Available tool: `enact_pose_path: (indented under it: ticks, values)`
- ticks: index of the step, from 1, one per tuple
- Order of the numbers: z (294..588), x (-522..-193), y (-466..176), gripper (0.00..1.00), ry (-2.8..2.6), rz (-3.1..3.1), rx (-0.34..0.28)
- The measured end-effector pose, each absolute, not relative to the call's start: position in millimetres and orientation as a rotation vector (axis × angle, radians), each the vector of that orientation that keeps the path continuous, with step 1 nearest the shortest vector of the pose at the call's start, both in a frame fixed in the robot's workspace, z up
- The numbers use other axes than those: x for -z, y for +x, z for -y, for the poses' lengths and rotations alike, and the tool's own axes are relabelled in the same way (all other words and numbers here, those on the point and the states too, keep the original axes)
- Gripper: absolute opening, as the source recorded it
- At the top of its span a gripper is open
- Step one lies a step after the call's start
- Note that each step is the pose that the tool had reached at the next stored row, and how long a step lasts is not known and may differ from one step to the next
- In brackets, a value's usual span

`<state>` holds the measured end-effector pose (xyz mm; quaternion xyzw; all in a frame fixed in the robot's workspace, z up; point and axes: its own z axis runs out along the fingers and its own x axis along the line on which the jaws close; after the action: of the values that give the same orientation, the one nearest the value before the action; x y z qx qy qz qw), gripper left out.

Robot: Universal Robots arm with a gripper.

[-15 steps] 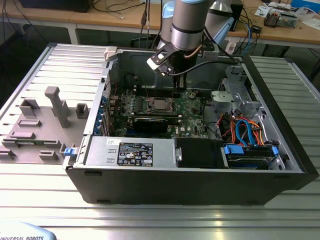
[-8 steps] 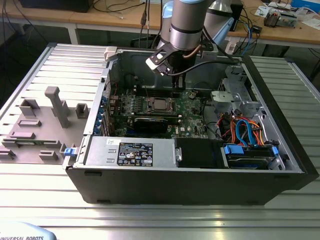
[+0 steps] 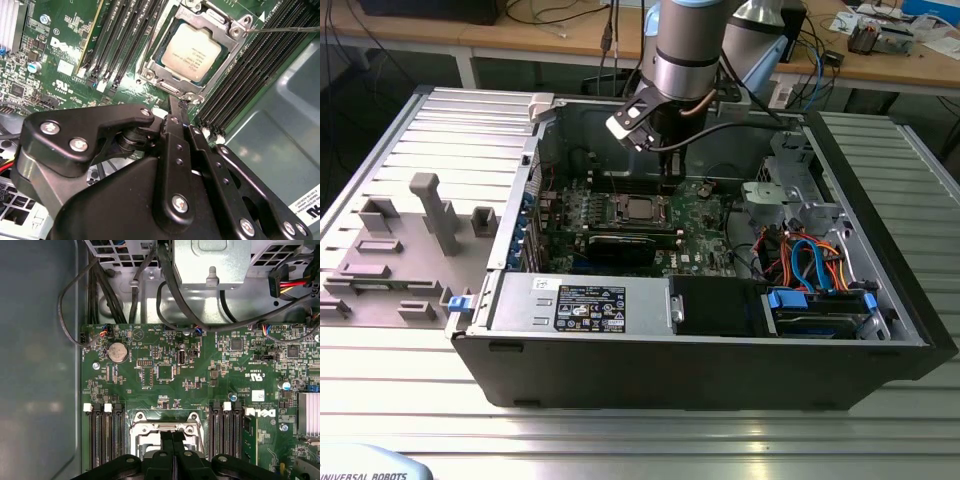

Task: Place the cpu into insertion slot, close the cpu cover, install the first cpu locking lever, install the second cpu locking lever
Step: 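Close the cpu cover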

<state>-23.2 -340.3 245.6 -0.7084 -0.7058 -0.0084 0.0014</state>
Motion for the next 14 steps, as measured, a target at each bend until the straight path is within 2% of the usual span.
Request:
enact_pose_path:
  ticks: [14]
  values:
    - [340.3, -245.3, -25.7, 0.11, -2.224, 2.215, 0.027]
